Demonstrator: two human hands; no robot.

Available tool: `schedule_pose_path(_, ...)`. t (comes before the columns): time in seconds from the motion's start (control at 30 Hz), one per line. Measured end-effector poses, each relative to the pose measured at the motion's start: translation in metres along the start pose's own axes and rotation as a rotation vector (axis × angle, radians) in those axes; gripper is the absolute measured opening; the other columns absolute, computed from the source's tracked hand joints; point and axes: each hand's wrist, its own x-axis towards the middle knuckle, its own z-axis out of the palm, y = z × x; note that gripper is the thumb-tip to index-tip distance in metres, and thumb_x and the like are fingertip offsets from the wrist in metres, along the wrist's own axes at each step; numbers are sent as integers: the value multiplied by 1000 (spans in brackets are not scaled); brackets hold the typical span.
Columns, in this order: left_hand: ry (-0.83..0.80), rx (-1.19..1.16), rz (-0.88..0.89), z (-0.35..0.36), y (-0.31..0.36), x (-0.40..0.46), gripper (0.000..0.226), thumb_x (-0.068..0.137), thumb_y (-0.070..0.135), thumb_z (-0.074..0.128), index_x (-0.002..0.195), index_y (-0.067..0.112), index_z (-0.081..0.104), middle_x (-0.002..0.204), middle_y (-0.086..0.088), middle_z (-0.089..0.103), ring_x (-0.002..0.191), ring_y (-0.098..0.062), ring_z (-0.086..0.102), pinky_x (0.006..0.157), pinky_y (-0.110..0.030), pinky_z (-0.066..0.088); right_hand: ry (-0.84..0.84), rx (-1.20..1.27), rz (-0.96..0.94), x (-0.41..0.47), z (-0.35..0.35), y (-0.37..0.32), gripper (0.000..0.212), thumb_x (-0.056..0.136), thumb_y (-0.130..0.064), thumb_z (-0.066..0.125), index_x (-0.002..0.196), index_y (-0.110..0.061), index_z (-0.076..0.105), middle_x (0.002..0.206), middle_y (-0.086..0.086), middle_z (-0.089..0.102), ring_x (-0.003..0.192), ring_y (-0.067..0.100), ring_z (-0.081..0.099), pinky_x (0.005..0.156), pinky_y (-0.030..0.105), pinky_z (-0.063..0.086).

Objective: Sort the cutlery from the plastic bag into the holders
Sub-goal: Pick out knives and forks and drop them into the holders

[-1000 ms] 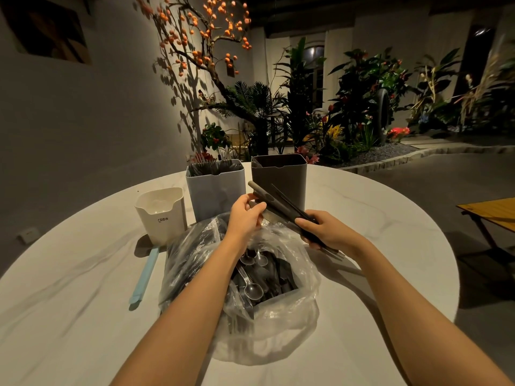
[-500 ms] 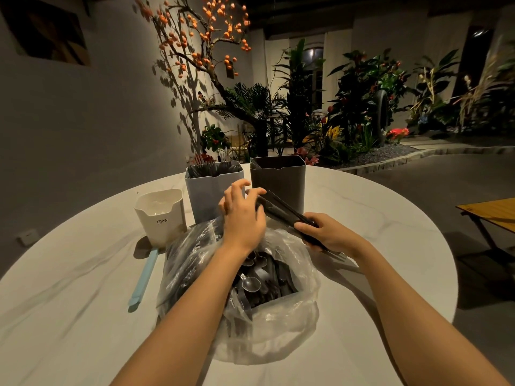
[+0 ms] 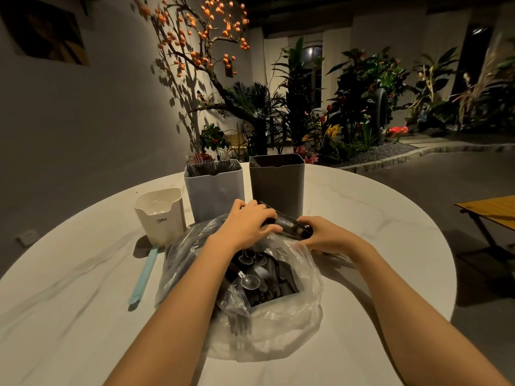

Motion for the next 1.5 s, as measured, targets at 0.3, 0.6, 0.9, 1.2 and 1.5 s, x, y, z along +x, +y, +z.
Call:
schedule_pose_path(0.3,-5,-81,-95,-4,-9,-1,30,94,49,50,92,22,61,91,5,55,95,-13,44,94,-36,23,85,-94,-103,2,6,-4,14,90,-22,66,87,-26,53,76,-8,53,65,6,47,54,10,38)
schedule_pose_path(0.6,101,-126,-162,-7,-17,-5,24,93,46,55,102,27,67,93,8,57,98,-12,43,95,-38,24,127,-98,-24,5,-2,6,17,90,-20,65,103,-11,58,82,-2,56,73,12,52,61,12,40)
schedule_pose_path(0.9,74,-87,-161,-11,-23,-10,21,94,48,52,96,29,60,93,9,54,103,-14,45,97,-40,26,141,-100,1,6,-3,15,11,91,-18,65,97,-16,56,81,-4,53,72,10,48,65,16,38)
schedule_pose_path(1.2,-36,52,-93,-16,-14,-11,31,93,55,48,86,25,51,81,11,55,78,-13,48,102,-41,28,122,-105,-55,5,-2,12,15,91,-16,64,102,-7,60,85,2,56,73,13,48,69,21,40)
schedule_pose_path(1.5,-120,-128,-190,-23,-22,-16,38,95,58,42,100,31,68,92,9,65,89,-14,59,75,-35,44,102,-46,7,1,-6,7,19,91,-23,64,106,-16,54,81,-7,54,71,7,51,61,12,39)
